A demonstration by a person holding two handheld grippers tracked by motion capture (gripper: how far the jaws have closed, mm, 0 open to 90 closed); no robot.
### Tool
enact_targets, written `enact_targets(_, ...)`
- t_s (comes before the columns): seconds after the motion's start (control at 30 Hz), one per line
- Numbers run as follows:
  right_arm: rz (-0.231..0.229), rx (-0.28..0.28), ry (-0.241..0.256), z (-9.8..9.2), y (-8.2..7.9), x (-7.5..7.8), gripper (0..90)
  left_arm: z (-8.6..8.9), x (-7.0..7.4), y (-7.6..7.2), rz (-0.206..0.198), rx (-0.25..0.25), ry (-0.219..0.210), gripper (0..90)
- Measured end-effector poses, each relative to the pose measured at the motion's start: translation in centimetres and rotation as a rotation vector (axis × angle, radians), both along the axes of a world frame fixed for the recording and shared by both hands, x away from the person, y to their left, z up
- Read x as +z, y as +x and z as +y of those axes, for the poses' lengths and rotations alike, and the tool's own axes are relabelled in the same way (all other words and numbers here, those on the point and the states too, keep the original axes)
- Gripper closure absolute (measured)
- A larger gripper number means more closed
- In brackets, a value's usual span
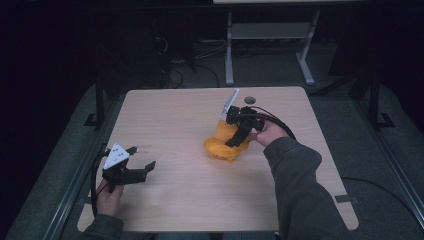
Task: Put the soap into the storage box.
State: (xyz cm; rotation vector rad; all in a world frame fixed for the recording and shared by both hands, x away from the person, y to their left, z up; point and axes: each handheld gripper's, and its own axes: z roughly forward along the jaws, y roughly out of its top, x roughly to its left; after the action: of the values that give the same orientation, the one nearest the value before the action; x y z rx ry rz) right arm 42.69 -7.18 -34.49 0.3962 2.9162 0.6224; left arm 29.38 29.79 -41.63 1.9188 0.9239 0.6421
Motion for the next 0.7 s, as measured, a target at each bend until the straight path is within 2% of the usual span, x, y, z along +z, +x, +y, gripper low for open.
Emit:
enact_targets(0.1,0.010,0.007,-0.022,0.4,0.1,-0.5,20.6,-0.1,0.0,0.0,0.001,-0.001,0.002,13.4)
enact_targets(0.33,0.026,0.008,-0.031,0.9,0.5,-1.4,20.6,0.0,0.0,0.0,0.002,-0.002,0.004,13.4)
enact_targets(0.7,0.038,0.027,-0.024,1.6,0.6,-2.4,20.6,0.0,0.0,0.0,0.000,0.001,0.001,13.5)
